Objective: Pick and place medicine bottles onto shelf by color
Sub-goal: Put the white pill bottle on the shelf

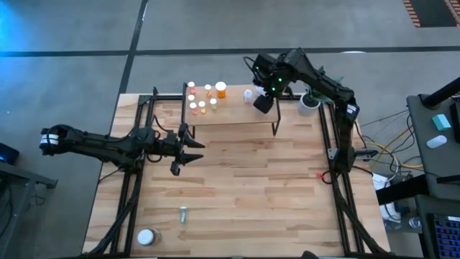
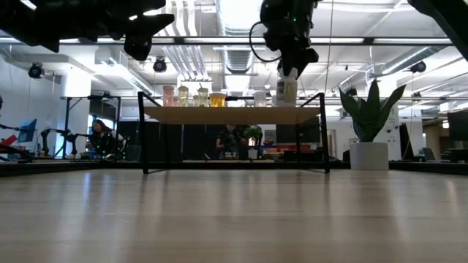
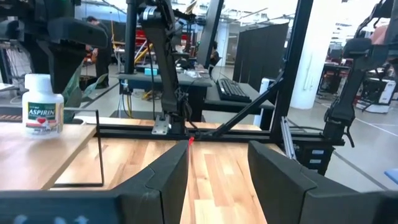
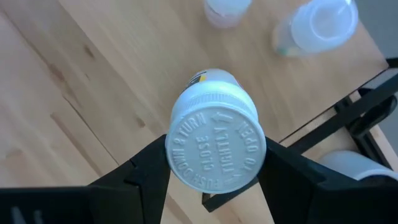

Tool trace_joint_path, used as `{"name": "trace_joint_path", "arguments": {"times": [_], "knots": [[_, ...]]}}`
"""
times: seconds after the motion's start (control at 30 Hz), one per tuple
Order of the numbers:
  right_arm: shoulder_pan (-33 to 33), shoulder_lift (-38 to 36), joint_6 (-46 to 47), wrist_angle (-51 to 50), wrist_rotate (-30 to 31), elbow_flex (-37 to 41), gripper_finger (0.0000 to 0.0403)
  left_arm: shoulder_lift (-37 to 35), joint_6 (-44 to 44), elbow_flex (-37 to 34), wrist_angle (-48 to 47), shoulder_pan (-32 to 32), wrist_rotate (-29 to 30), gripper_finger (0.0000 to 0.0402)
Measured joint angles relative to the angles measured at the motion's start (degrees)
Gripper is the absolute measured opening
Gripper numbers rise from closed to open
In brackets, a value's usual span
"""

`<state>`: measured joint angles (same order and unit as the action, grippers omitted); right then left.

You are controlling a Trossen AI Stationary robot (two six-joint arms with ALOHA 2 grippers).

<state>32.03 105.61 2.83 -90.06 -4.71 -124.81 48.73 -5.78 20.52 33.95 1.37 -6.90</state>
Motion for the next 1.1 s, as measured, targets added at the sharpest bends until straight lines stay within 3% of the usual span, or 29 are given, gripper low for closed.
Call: {"name": "trace_joint_path", "arguments": {"times": [0.7,1.1], "knots": [[0.26,-1.01,-0.94,3.64,0.24,4.33,0.0201,0.00,-0.09,-0.19,-0.11,0.00,0.13,0.0151],[0.26,-1.24,0.15,3.45,1.84,4.17,0.0270,0.00,-0.04,-0.21,-0.08,0.00,0.13,0.0151]]}}
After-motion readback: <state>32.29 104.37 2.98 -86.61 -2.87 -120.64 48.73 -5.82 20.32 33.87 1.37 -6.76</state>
